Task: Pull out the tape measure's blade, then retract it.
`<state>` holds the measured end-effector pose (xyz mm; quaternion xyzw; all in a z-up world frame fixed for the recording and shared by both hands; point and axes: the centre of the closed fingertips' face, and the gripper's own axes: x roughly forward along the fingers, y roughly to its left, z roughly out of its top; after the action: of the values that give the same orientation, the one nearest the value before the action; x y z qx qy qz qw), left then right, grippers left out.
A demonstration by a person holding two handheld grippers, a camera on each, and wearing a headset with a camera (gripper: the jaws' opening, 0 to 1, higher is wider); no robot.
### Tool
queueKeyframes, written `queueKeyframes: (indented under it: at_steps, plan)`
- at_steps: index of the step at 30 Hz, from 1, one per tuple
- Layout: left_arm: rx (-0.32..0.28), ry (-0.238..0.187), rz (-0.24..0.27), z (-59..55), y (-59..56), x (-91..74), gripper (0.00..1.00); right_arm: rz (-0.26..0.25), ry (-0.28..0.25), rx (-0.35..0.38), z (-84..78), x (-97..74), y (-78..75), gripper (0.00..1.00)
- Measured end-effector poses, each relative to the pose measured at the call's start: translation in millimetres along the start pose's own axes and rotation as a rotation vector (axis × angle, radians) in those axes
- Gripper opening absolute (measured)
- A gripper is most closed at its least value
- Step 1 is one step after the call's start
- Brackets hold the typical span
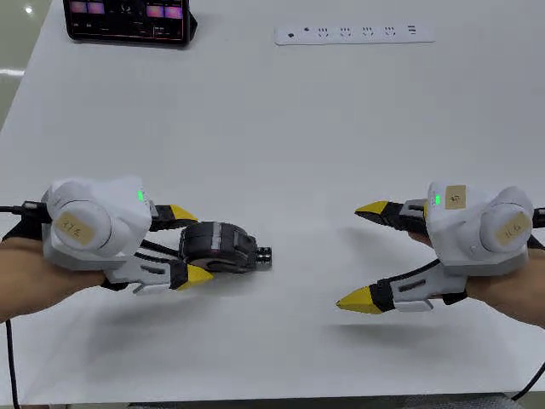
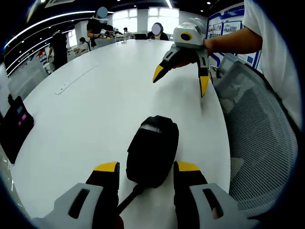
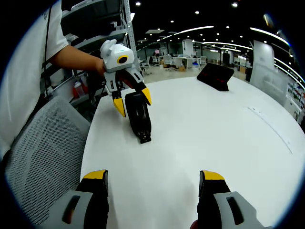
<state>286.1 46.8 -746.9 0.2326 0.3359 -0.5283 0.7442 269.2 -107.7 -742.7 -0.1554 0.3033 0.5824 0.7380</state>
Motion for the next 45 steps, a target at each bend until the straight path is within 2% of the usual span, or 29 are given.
queueKeyframes:
  at_steps: [9, 21, 29, 42, 43, 44, 45]
  plan:
    - [0.022, 0.016, -0.010, -1.6, 0.3, 2.8, 0.33, 0.005, 0.001, -0.005, 0.5, 4.7, -0.2, 0.76]
    - [0.032, 0.019, -0.015, -2.1, -2.3, 4.6, 0.30, 0.017, -0.001, -0.030, 1.0, 12.8, -0.7, 0.72]
    - [0.019, 0.017, -0.002, -2.6, -2.4, 4.4, 0.29, 0.046, -0.030, -0.057, 9.4, 28.5, -4.8, 0.63]
    - [0.019, 0.035, -0.020, -3.0, -2.5, 5.9, 0.28, 0.109, -0.074, -0.085, 24.2, 53.9, -3.2, 0.44]
    - [0.022, 0.037, -0.020, -3.3, -2.6, 5.9, 0.28, 0.113, -0.075, -0.091, 24.8, 55.8, -2.7, 0.42]
    - [0.076, 0.045, 0.001, -3.7, 1.8, 6.0, 0.27, 0.114, -0.077, -0.097, 26.0, 58.8, -2.7, 0.41]
    - [0.029, 0.048, -0.016, -4.3, -2.3, 7.3, 0.27, 0.116, -0.079, -0.100, 27.1, 60.5, -2.6, 0.40]
